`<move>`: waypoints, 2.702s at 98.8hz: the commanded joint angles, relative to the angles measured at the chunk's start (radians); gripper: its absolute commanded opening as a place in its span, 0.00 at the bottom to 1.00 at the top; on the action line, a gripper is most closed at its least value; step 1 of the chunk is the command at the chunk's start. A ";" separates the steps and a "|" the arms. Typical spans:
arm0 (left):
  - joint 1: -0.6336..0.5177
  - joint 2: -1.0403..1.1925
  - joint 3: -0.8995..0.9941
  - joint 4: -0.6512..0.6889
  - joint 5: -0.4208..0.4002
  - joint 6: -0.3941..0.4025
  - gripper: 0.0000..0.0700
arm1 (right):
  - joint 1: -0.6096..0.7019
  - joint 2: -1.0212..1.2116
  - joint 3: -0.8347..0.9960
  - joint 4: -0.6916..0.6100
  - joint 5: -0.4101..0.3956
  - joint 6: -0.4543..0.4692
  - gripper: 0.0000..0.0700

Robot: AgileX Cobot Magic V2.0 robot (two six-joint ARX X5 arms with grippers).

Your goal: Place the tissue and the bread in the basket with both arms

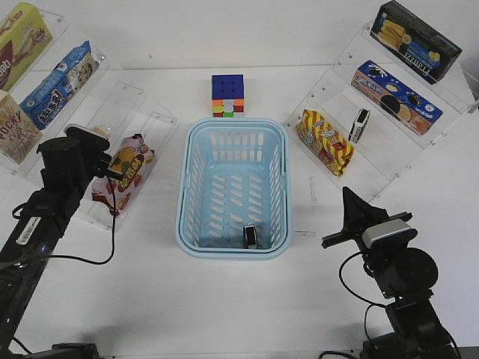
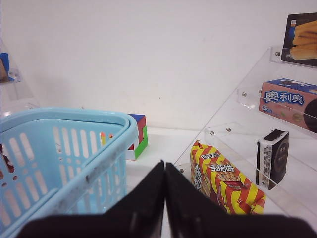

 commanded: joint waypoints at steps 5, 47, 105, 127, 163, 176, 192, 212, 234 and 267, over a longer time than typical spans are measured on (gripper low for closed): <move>-0.050 -0.080 0.103 -0.005 0.014 -0.047 0.05 | 0.004 0.003 0.006 0.009 0.001 0.014 0.00; -0.329 -0.144 0.200 -0.102 0.554 -0.467 0.06 | 0.004 0.003 0.006 0.010 0.000 0.014 0.00; -0.449 -0.075 0.283 -0.220 0.465 -0.435 0.52 | 0.003 0.001 0.006 0.008 0.027 0.021 0.00; -0.362 -0.217 0.340 -0.329 0.245 -0.439 0.00 | 0.004 0.001 0.006 0.007 0.026 0.020 0.00; -0.219 -0.551 0.083 -0.466 0.098 -0.475 0.00 | 0.004 0.001 0.006 0.012 0.024 0.020 0.00; -0.195 -0.740 -0.232 -0.209 0.098 -0.470 0.00 | 0.004 0.002 0.006 0.013 0.024 0.020 0.00; -0.194 -0.896 -0.472 0.037 0.099 -0.474 0.00 | 0.004 0.002 0.006 0.023 0.024 0.020 0.00; -0.194 -0.989 -0.478 -0.020 0.099 -0.473 0.00 | 0.004 0.002 0.006 0.033 0.024 0.020 0.00; -0.194 -1.035 -0.486 -0.008 0.099 -0.468 0.00 | 0.004 0.002 0.006 0.034 0.024 0.020 0.00; -0.060 -1.184 -0.814 0.135 0.087 -0.466 0.00 | 0.004 0.002 0.006 0.034 0.024 0.020 0.00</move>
